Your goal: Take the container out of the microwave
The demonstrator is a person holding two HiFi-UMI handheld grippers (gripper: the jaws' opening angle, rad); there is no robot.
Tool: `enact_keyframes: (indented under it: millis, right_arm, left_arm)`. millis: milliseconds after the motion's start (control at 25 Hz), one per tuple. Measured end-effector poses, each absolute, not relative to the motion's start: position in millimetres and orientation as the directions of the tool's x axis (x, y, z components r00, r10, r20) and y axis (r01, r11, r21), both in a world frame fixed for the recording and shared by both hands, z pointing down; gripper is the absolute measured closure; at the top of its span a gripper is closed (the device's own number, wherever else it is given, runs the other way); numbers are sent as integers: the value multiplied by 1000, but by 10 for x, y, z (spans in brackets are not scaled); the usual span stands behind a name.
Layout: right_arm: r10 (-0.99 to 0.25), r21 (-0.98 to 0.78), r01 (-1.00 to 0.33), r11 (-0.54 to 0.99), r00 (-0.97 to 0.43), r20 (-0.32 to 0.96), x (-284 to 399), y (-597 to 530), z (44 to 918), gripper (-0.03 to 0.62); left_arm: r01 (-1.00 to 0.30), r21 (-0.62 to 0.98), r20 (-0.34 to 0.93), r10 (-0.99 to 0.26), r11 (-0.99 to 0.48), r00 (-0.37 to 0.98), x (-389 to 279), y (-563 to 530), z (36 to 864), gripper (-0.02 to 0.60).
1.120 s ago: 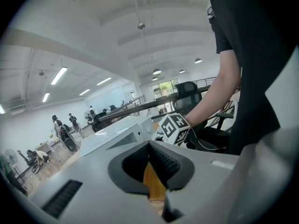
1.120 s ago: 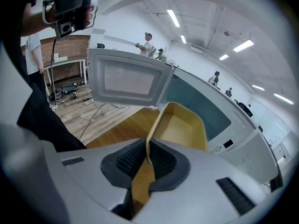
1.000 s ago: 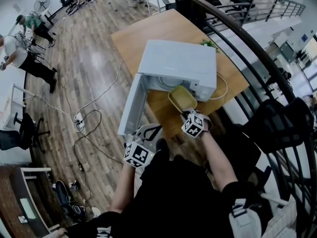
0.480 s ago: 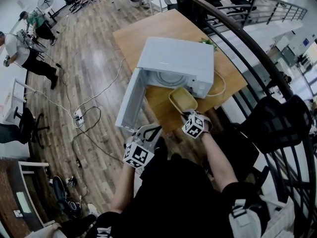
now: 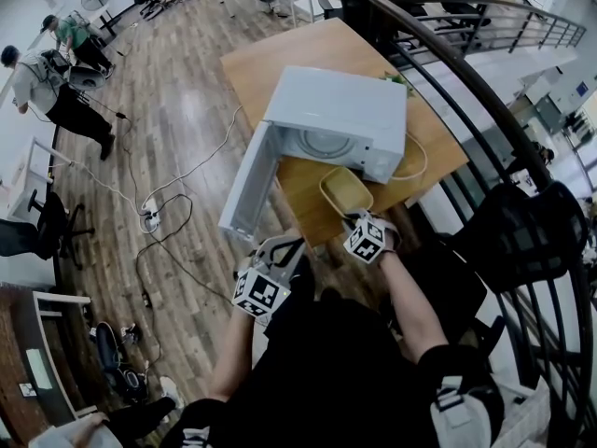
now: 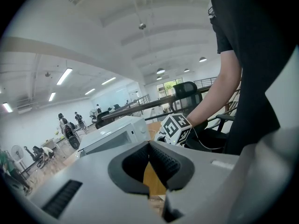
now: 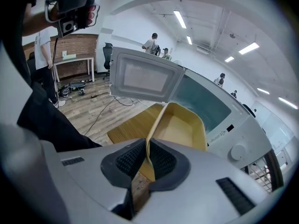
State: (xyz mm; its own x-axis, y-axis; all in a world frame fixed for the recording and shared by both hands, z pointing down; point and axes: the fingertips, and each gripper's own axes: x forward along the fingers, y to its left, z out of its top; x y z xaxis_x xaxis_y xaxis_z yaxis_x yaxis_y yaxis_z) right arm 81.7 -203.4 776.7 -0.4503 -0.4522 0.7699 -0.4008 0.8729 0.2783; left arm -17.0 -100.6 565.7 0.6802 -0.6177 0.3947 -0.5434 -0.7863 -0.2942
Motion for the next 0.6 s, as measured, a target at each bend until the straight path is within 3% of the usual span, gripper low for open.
enact_keyframes:
  millis: [600]
  right_arm:
    - [-430, 259, -394, 882, -447, 784, 866, -1926, 7850, 568]
  left_arm:
    - [-546, -291, 392, -618, -786, 681, -130, -992, 5674, 580]
